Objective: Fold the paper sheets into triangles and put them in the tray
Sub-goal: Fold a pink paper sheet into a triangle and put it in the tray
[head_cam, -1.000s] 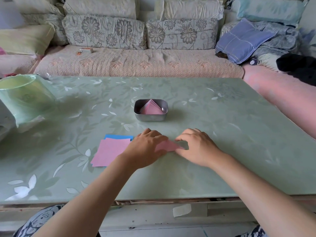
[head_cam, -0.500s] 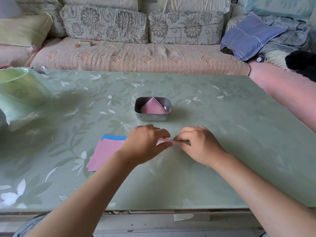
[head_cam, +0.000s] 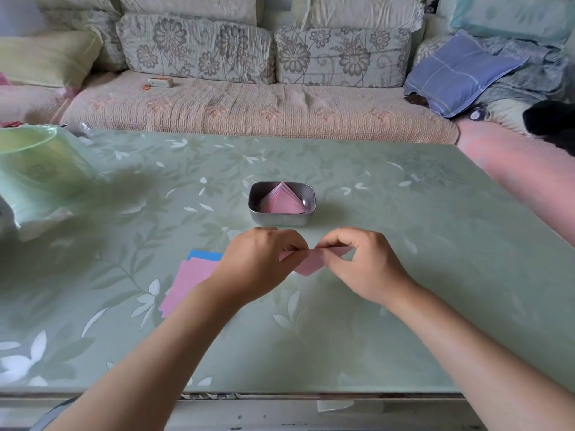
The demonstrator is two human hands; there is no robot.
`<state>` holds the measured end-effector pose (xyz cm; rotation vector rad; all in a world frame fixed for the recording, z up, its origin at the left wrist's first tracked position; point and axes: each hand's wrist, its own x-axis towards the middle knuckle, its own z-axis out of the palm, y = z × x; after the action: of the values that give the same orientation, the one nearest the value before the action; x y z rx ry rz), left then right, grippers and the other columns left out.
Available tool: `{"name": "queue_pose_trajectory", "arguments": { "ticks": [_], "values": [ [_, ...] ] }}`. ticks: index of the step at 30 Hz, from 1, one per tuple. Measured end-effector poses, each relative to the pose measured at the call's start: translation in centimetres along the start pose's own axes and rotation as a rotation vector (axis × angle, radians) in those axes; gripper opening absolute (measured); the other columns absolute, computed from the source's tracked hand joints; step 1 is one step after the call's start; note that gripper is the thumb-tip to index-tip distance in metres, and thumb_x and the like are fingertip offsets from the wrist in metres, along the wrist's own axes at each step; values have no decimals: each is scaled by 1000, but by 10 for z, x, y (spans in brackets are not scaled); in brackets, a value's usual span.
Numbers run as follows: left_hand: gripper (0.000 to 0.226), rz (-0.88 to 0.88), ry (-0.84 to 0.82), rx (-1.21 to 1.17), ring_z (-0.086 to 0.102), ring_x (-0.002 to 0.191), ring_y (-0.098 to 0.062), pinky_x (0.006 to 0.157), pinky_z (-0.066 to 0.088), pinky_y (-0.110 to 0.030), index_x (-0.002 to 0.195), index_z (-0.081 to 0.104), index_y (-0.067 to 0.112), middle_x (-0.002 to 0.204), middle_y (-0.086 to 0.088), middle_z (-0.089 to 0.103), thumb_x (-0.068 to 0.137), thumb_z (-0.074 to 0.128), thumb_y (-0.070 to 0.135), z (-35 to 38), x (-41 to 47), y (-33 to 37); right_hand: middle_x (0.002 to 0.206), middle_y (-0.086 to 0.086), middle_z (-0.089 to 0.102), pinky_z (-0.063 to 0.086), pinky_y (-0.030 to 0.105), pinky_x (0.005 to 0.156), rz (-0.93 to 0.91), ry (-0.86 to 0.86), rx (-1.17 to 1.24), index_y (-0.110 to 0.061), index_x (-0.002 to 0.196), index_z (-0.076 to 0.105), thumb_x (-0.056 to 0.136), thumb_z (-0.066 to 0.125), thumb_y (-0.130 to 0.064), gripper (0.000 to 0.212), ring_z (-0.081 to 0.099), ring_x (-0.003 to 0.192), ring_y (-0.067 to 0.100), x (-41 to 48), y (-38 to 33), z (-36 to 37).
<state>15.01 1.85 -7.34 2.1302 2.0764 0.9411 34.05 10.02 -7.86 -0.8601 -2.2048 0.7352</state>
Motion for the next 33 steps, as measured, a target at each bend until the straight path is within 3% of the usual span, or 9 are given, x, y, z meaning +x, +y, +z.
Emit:
{"name": "queue_pose_trajectory", "arguments": {
  "ticks": [2,6,8,12,14,18,25,33],
  "values": [
    [6,-12,0,-19,58,72,-7,54,35,-14,87,72,35,73,20,64,88,68,38,0,0,2,78,-21,71,50,18,73,-16,13,0,-28,79,74,79,70,-26,5,68,79,2,1,-5,0],
    [6,-11,5,-6,59,73,-6,57,42,-22,86,73,34,66,21,52,87,68,37,0,0,5,74,-18,70,49,39,81,-141,91,-151,-25,75,73,75,73,-23,2,65,71,5,3,-12,3],
    [4,6,27,5,58,71,-6,57,41,-23,83,72,33,65,21,49,85,69,33,-1,0,6,71,-18,67,46,42,81,-179,140,-241,-25,72,71,73,74,-23,3,62,68,9,4,-14,3],
    [9,53,58,9,54,69,-4,51,31,-15,79,70,32,64,21,46,81,63,36,-5,-1,7,69,-16,67,41,38,84,-209,163,-346,-26,67,69,73,74,-25,8,59,66,15,5,-18,4],
    [13,69,51,8,56,70,-5,51,34,-18,79,70,32,66,20,49,81,60,40,-6,-2,8,66,-15,66,42,38,84,-211,145,-341,-25,66,67,74,72,-26,9,58,64,14,5,-20,4],
    [6,91,29,28,60,76,-10,55,44,-27,80,70,31,73,13,64,85,67,34,-4,-1,8,61,-13,64,44,35,77,-173,117,-309,-24,65,68,71,67,-30,9,54,58,7,4,-20,5],
    [7,84,8,51,53,76,-6,55,37,-23,81,67,31,71,16,57,87,66,34,-8,3,4,59,-13,64,42,22,59,-96,105,-288,-26,67,70,70,74,-31,8,57,53,13,7,-15,3],
    [7,33,17,51,54,79,-4,59,46,-28,81,65,30,78,15,62,87,65,27,-23,4,-10,59,-21,60,51,28,57,-44,131,-277,-25,68,68,71,74,-22,8,60,55,8,8,-8,-2]
  ]
}}
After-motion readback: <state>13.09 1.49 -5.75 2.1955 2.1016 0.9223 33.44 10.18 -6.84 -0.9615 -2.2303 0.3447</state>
